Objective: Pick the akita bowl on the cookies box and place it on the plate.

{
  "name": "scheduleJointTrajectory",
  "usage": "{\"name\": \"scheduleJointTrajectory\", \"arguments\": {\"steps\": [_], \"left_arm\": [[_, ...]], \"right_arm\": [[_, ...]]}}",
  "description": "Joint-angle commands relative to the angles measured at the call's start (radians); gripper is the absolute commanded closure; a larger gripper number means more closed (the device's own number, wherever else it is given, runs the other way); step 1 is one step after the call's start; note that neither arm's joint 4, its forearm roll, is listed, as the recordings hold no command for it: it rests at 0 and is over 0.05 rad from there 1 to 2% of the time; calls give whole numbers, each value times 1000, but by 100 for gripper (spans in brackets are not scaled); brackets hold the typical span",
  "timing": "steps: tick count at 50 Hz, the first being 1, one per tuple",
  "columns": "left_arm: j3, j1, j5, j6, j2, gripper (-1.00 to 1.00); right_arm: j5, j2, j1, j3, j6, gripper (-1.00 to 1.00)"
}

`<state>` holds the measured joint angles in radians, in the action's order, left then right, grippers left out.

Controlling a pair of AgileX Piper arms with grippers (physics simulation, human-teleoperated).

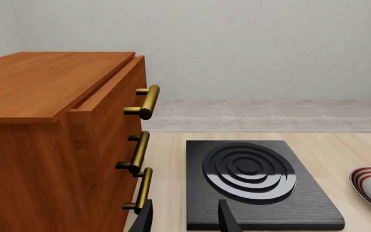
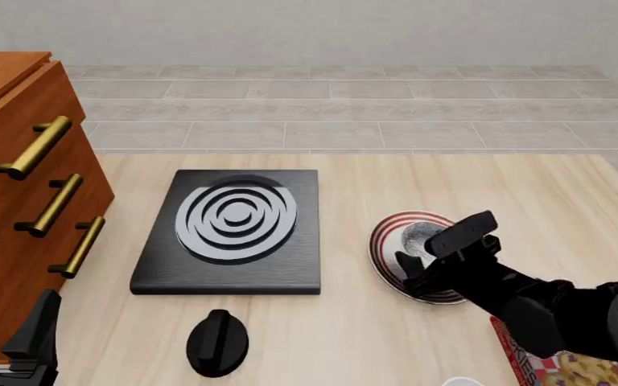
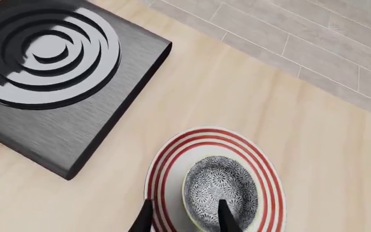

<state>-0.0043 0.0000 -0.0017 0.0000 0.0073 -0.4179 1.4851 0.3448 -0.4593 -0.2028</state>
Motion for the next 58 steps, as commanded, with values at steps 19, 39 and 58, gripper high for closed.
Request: {"name": "scheduleJointTrajectory", "arguments": {"steps": [19,39,58], "left_arm": [[0,0,0,0,0,-100],[0,0,0,0,0,-100],[0,0,0,0,0,-100]], "right_arm": [[70,-183,52,65,26,-100],[86,-268,73,115,42,-100],[137,-427,123,170,89,-100]]}}
